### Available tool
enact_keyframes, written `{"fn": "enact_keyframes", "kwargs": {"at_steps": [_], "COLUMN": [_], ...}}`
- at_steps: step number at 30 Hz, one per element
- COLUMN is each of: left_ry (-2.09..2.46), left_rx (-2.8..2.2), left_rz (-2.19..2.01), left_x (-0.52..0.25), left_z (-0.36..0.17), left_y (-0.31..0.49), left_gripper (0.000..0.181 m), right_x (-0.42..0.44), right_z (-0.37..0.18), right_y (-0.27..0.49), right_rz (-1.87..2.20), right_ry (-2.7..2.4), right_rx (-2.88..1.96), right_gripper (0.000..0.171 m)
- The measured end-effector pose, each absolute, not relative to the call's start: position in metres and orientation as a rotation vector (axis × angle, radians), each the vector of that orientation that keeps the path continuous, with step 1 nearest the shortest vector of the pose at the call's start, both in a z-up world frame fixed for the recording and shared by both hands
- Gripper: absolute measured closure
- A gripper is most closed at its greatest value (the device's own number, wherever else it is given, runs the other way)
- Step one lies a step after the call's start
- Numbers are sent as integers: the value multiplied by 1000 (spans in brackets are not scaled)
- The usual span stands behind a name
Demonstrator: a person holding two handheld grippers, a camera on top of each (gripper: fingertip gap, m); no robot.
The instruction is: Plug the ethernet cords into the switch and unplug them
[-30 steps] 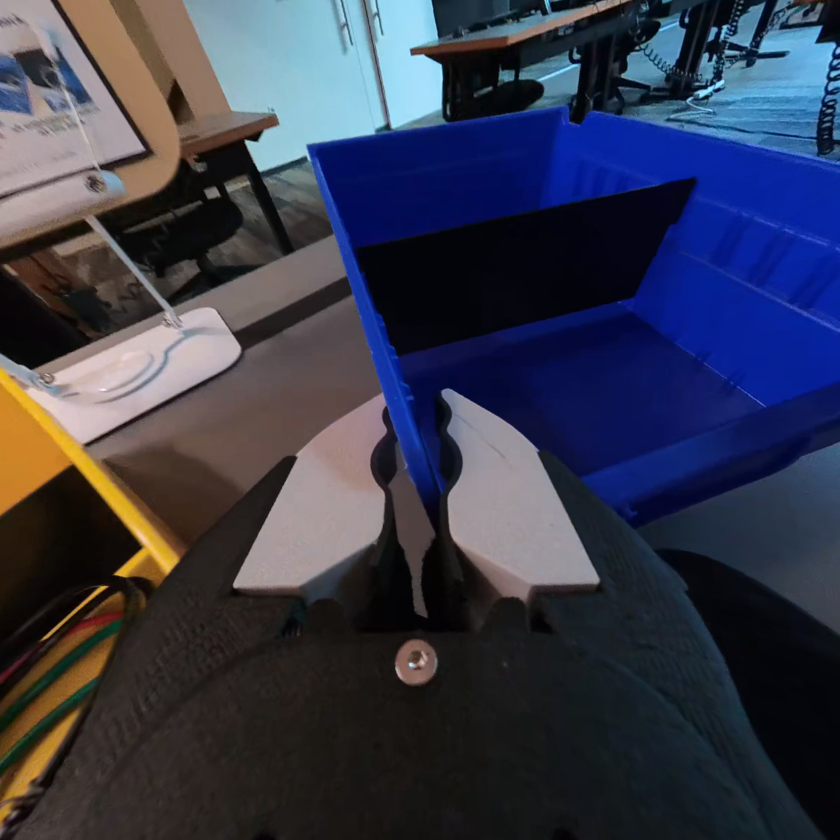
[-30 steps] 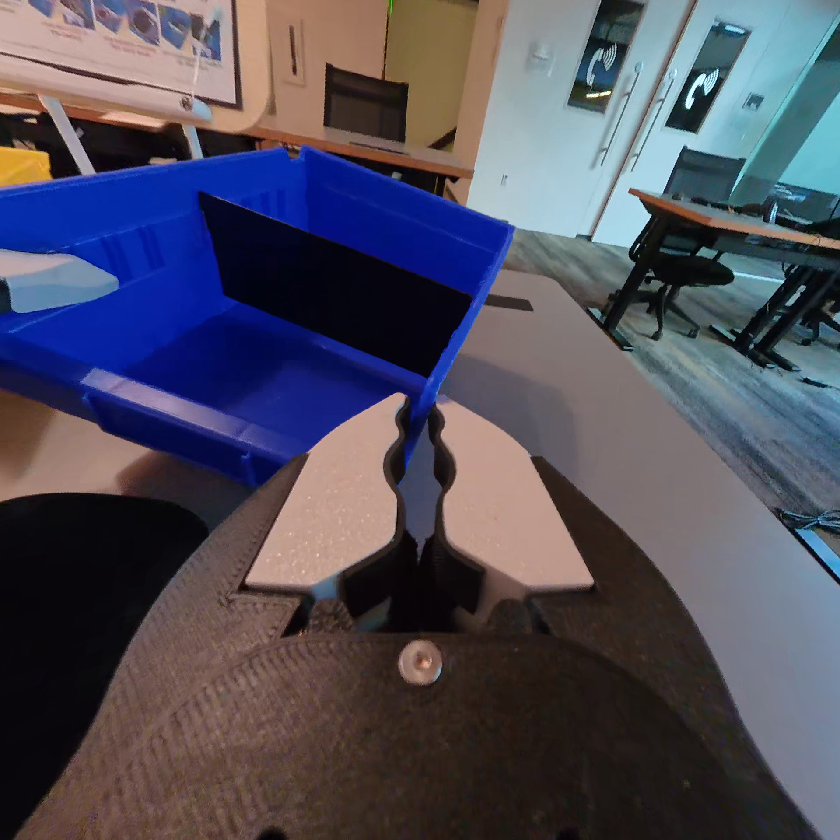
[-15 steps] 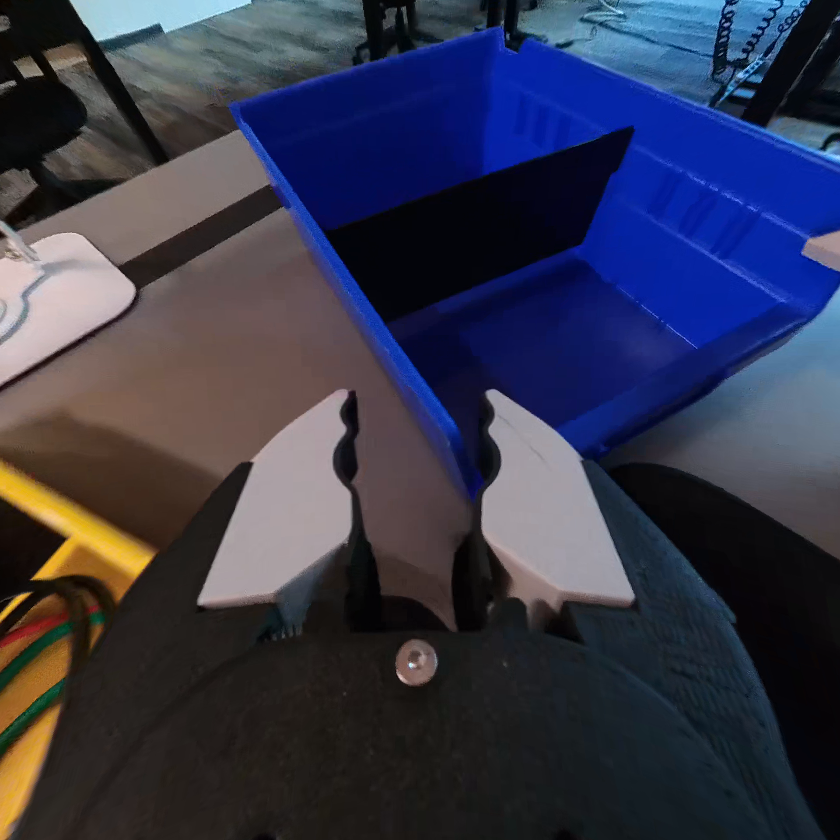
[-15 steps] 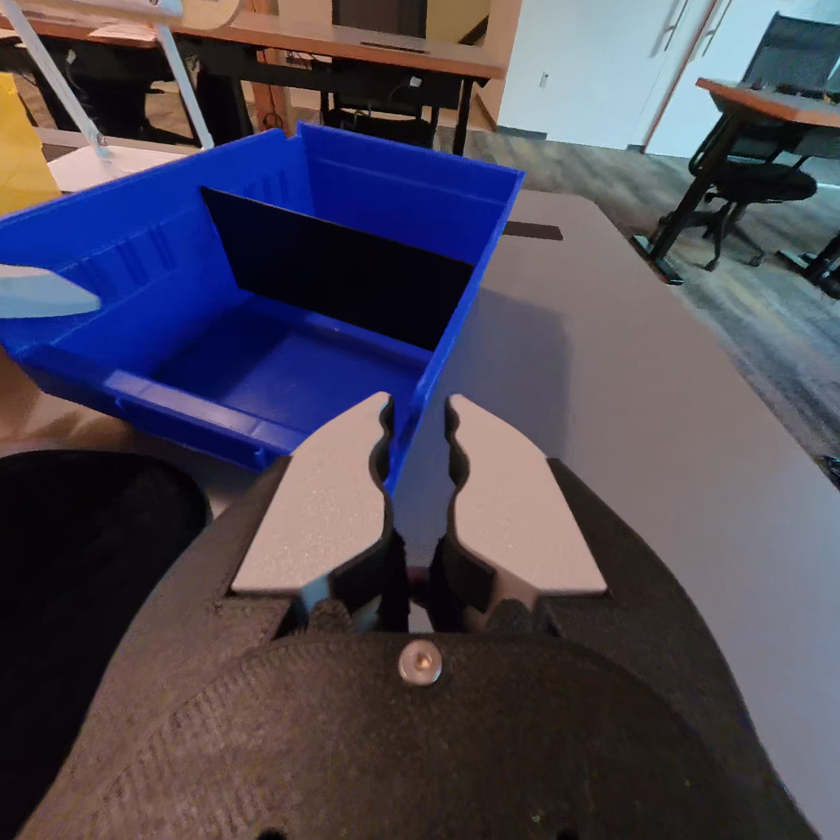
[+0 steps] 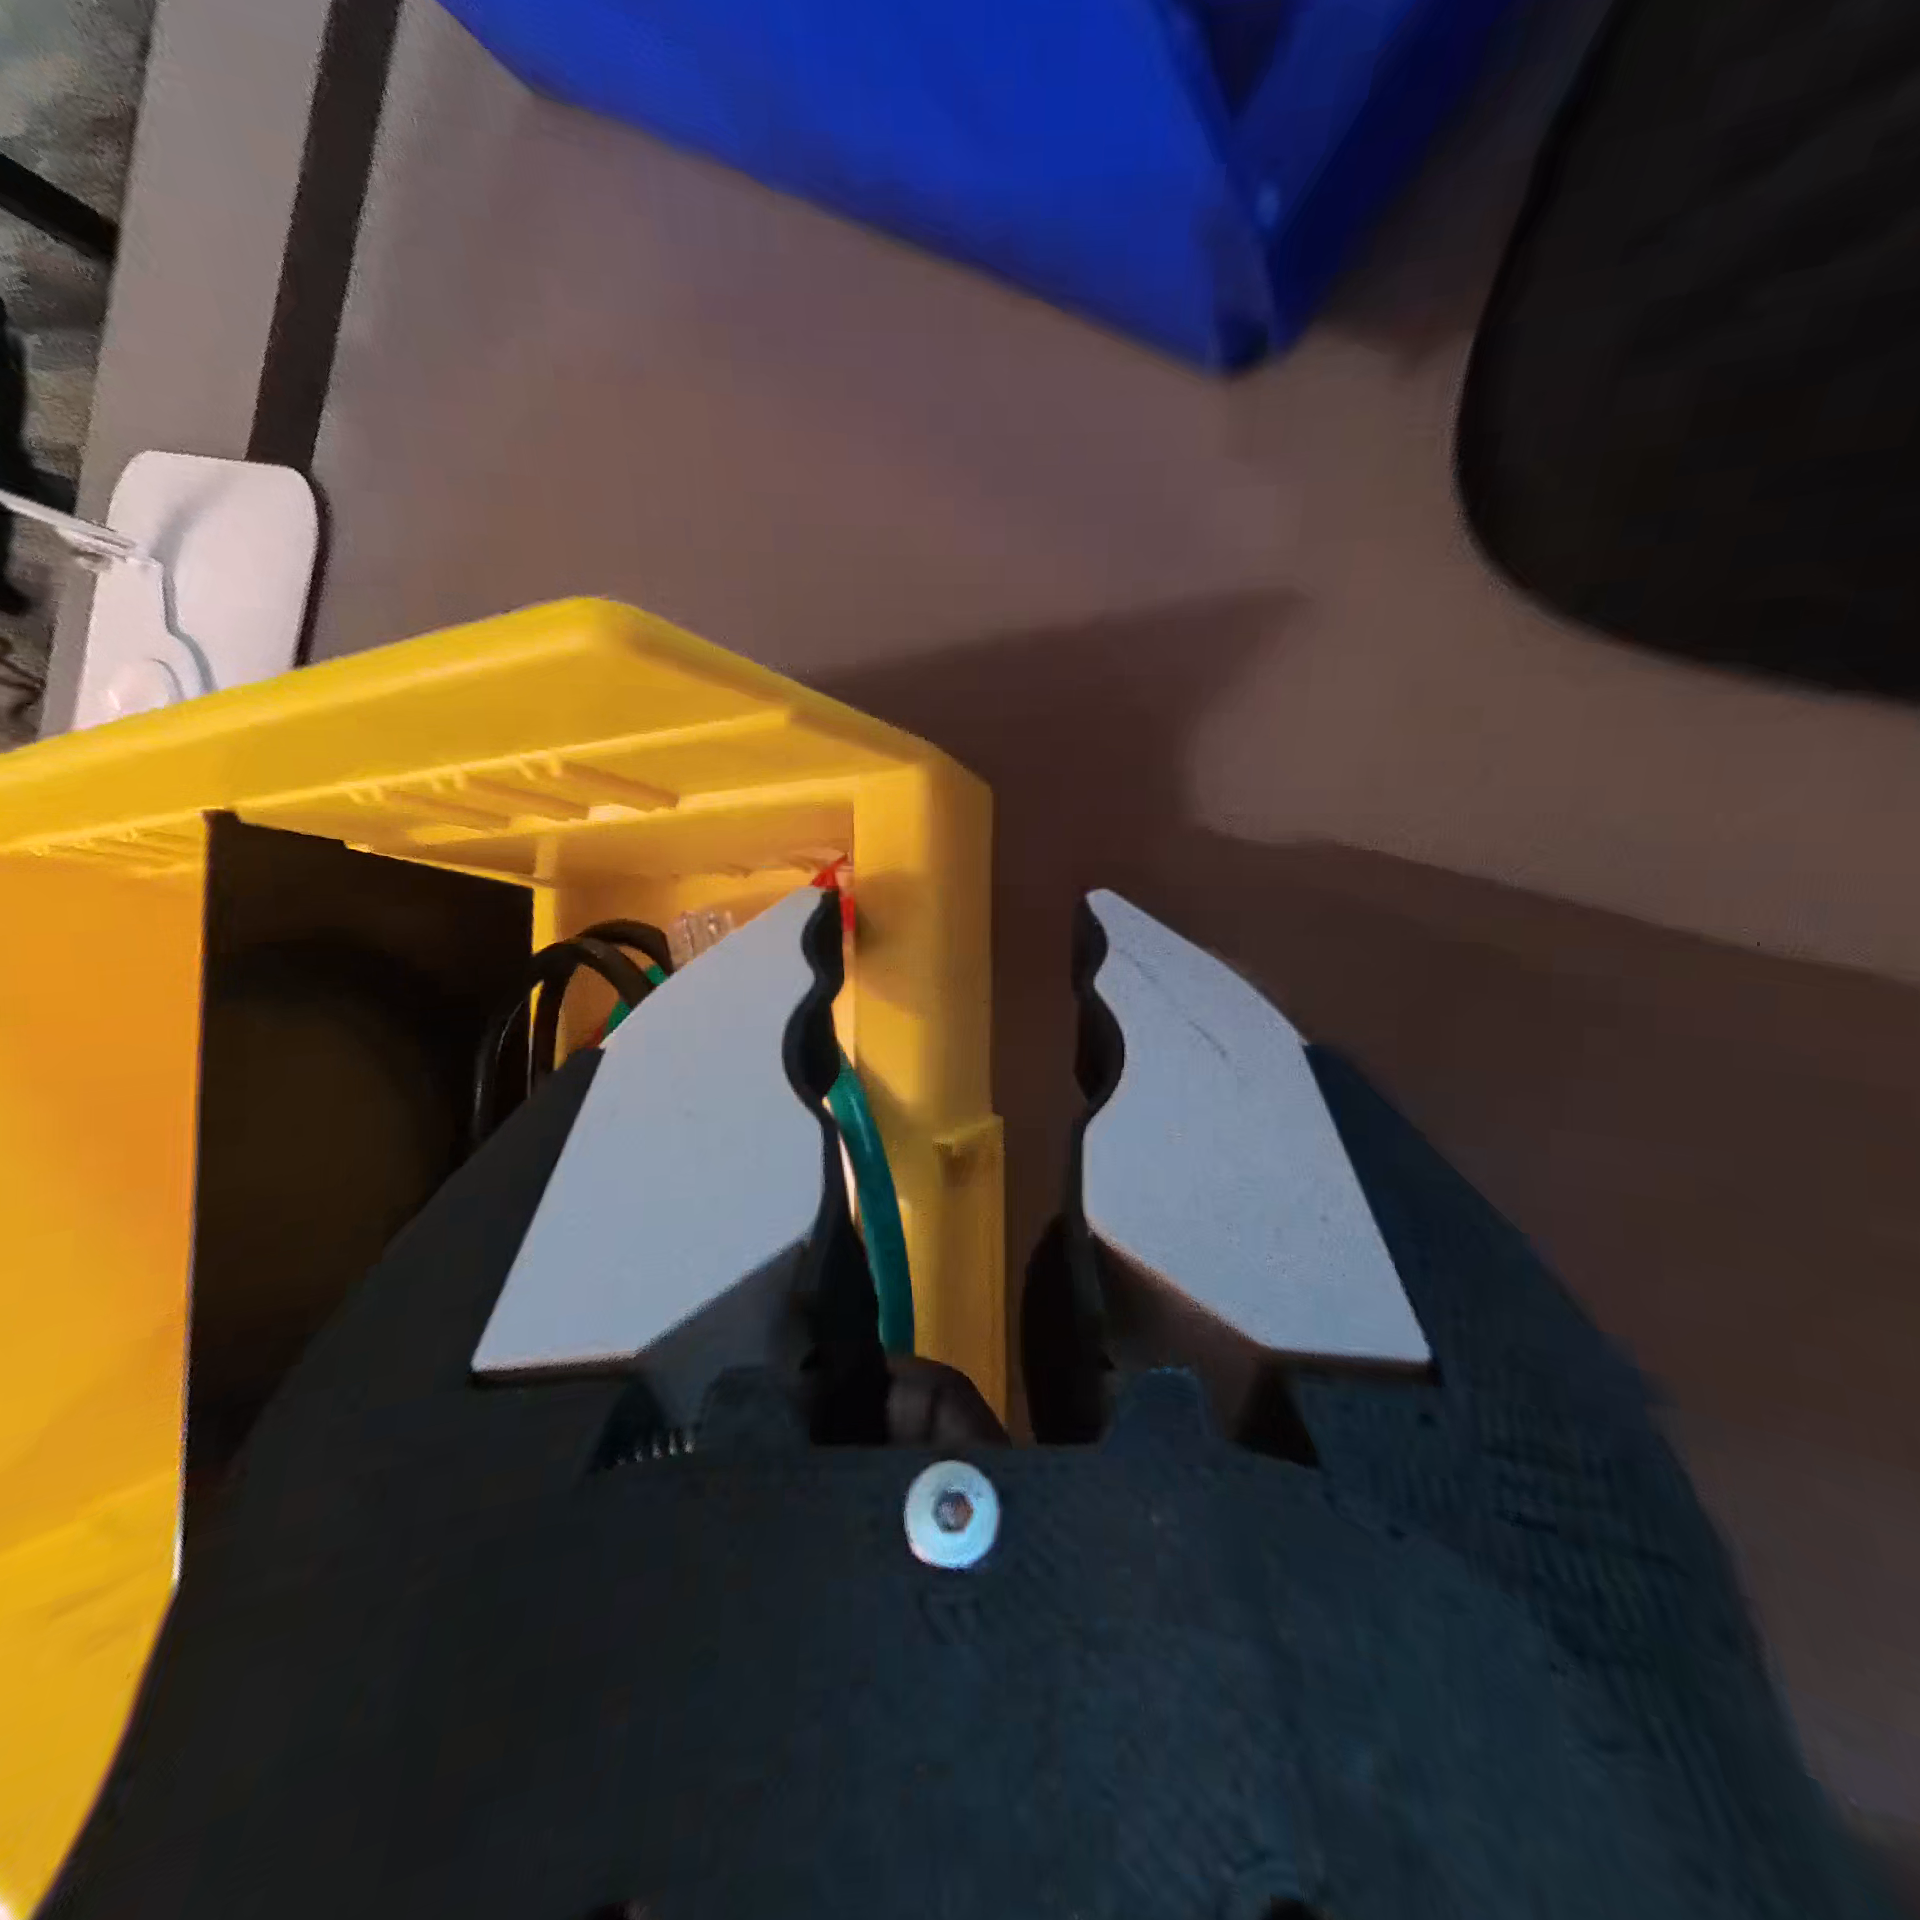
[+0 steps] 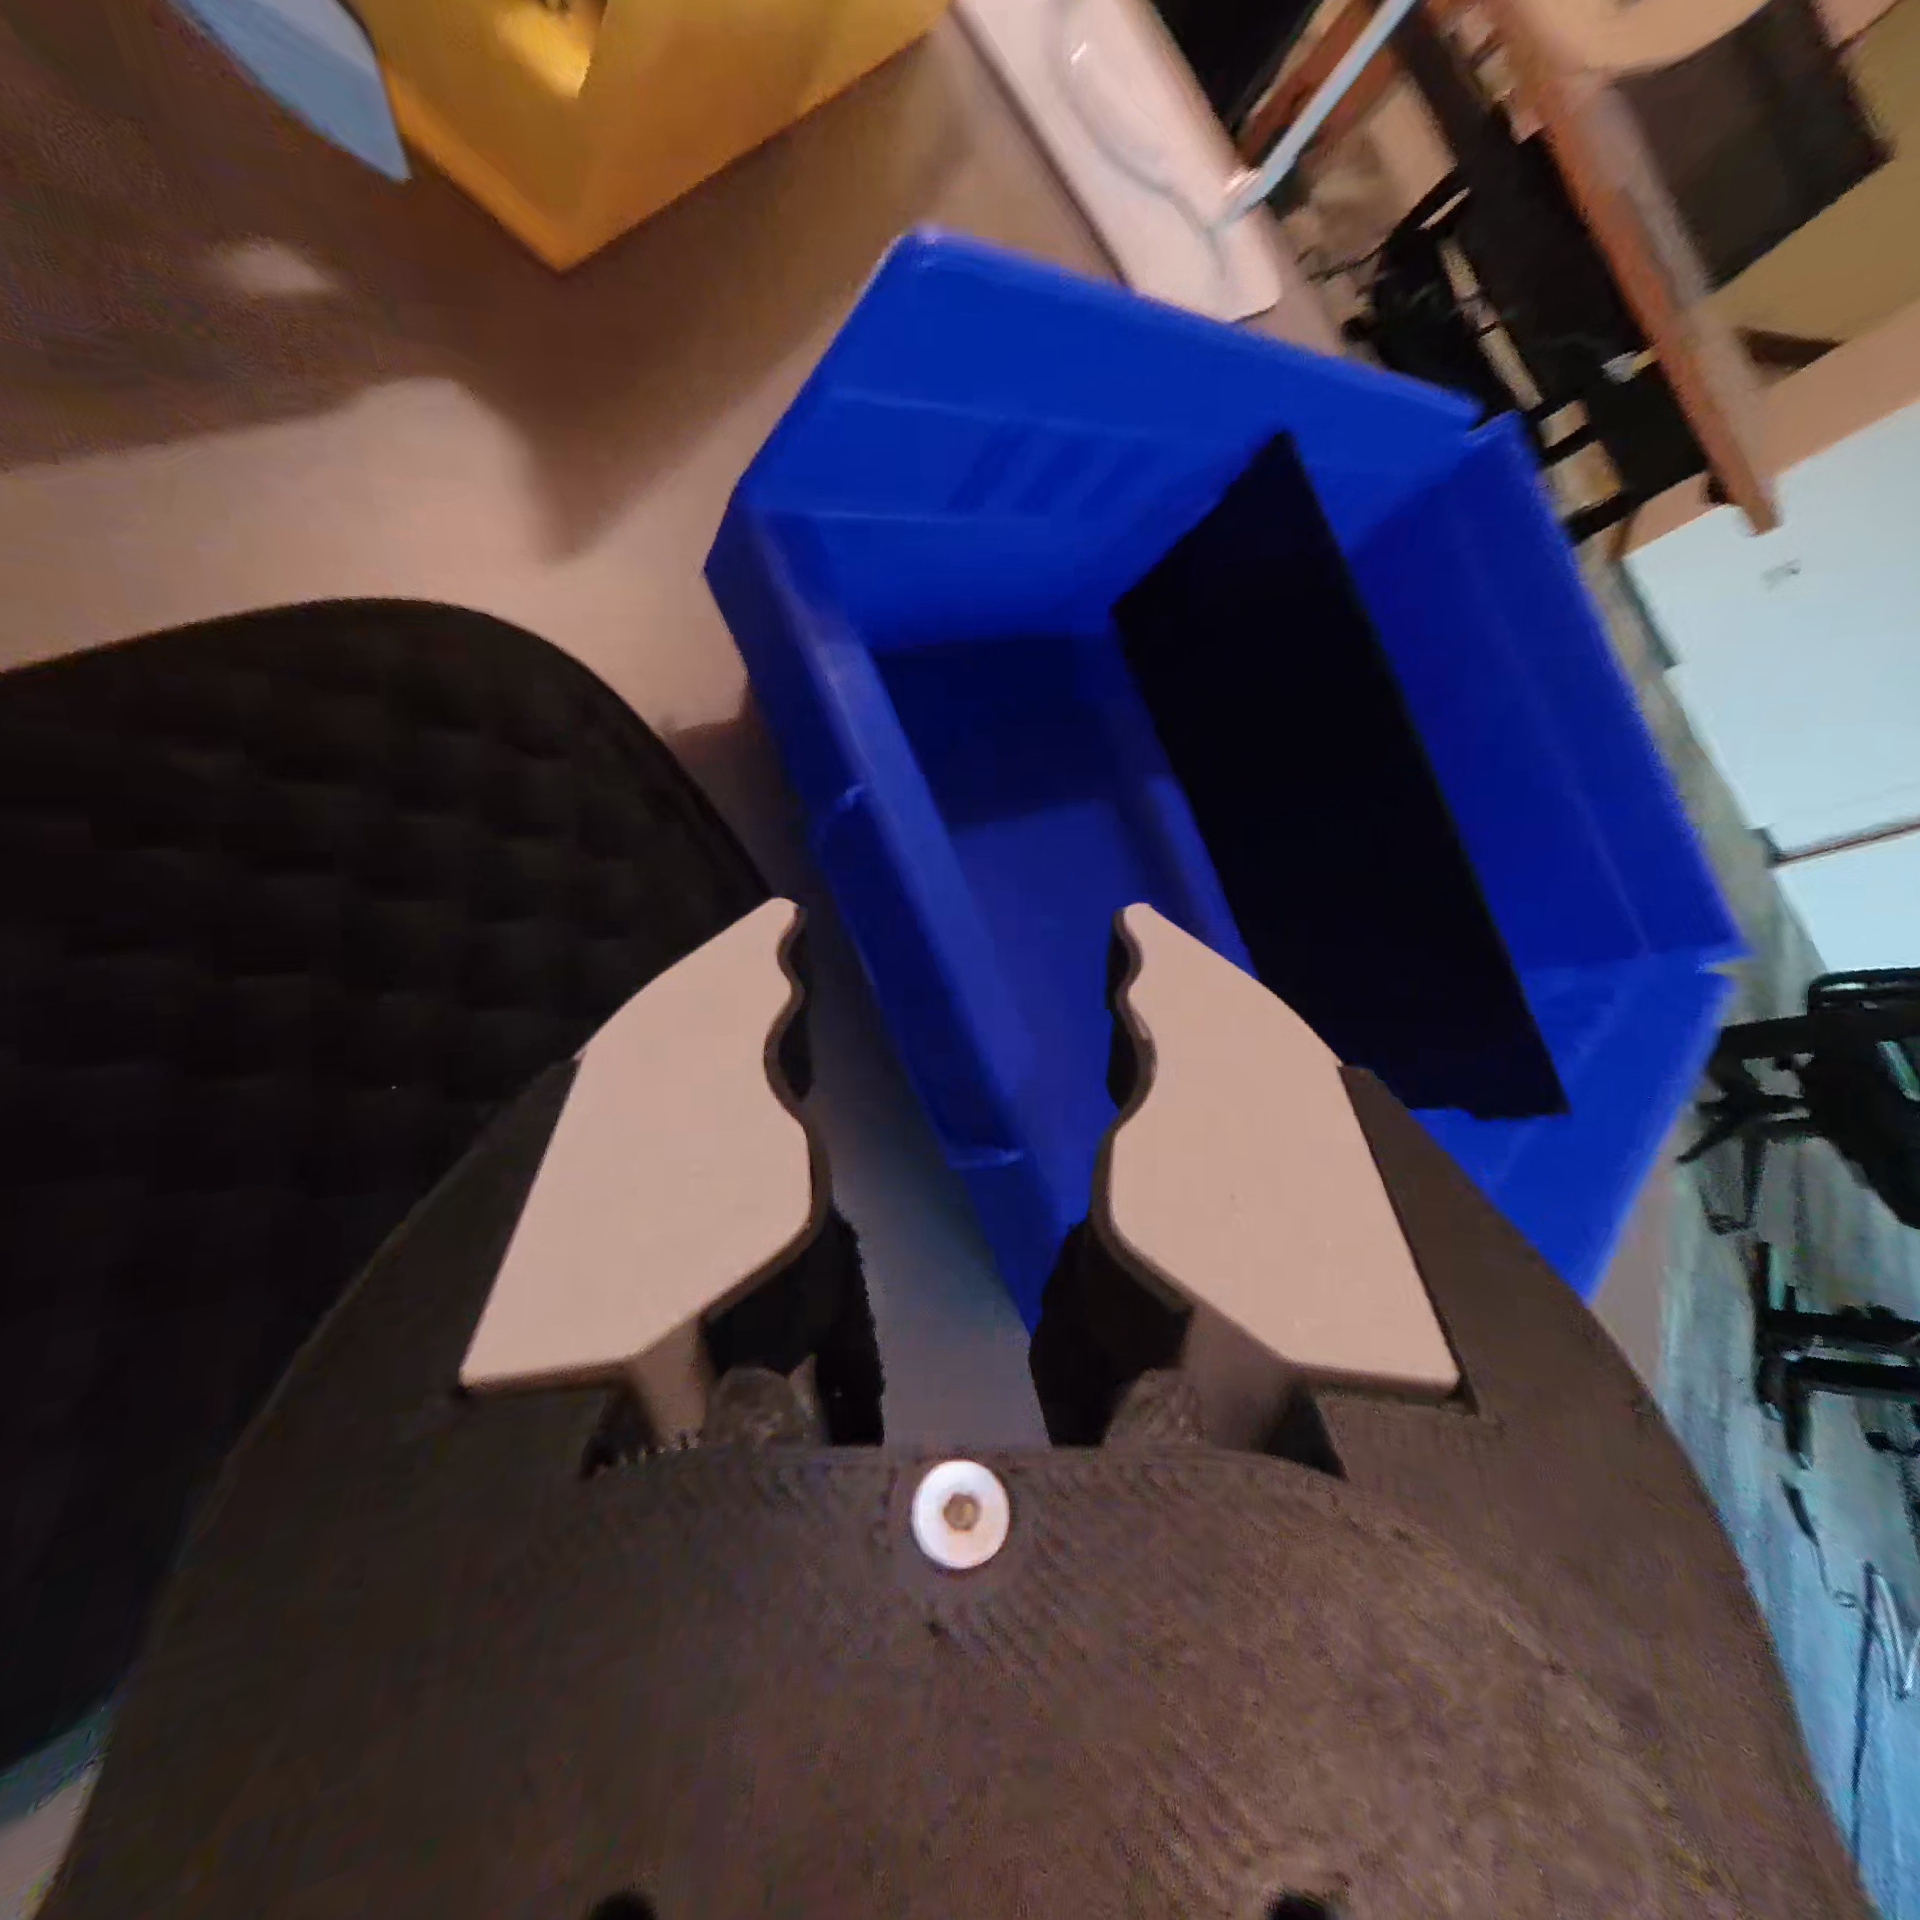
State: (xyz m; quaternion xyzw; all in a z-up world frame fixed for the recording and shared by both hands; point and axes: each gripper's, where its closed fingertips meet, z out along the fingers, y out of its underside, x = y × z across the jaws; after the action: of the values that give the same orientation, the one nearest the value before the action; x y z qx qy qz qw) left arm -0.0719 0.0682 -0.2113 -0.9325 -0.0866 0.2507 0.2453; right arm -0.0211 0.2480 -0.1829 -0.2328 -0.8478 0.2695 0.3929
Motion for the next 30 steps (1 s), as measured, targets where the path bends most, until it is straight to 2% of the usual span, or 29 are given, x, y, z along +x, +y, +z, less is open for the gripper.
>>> {"fn": "enact_keyframes", "kwargs": {"at_steps": [3,7,18,30], "left_ry": [-213,-294,-382,-170], "left_rx": [-2615,-2637,-2649,-2599], "left_rz": [776,683,643,738], "left_x": [-81,-77,-61,-19], "left_z": [-219,-221,-220,-218], "left_y": [58,38,-84,-180], "left_gripper": [153,155,153,153], "right_x": [-30,-33,-24,-3], "right_z": [-204,-220,-221,-221], "right_y": [256,269,293,316], "right_rz": [533,359,348,373], "right_ry": [-2254,-2326,-2361,-2345], "right_rx": [-590,-571,-568,-577], "right_gripper": [119,135,134,133]}}
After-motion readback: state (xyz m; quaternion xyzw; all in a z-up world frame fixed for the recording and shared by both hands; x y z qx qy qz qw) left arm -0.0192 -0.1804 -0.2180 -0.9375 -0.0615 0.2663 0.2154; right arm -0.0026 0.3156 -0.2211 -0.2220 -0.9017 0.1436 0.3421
